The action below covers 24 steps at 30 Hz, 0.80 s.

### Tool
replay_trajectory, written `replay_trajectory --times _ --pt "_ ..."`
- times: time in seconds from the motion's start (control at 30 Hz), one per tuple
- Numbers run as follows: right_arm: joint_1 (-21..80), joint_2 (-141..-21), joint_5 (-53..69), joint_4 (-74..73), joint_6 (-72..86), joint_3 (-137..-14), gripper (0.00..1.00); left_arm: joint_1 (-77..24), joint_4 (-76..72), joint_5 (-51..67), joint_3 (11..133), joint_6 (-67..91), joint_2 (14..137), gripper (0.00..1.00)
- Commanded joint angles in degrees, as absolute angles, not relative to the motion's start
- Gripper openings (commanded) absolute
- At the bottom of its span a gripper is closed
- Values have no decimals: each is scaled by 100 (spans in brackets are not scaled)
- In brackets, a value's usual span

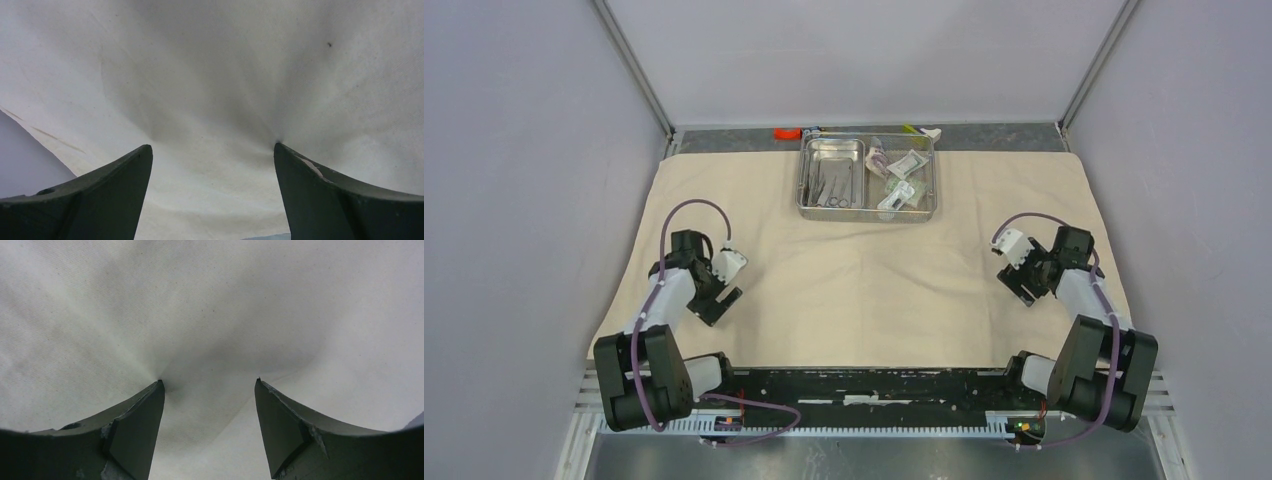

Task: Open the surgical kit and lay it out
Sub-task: Smooth out the surgical kit at the center of the board.

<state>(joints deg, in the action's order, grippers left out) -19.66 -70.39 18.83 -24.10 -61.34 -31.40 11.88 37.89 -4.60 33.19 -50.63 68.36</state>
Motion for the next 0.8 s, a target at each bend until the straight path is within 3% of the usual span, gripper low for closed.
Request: replay_trajectory --times 0.0,0.77 --pt "-2119 -7025 917 -3117 -6763 -2751 74 1218 4687 -426 3217 -5461 6908 97" --pt "-2210 -6062 255 -3654 -7285 -1893 73 1134 5359 -853 2930 -6124 6653 91"
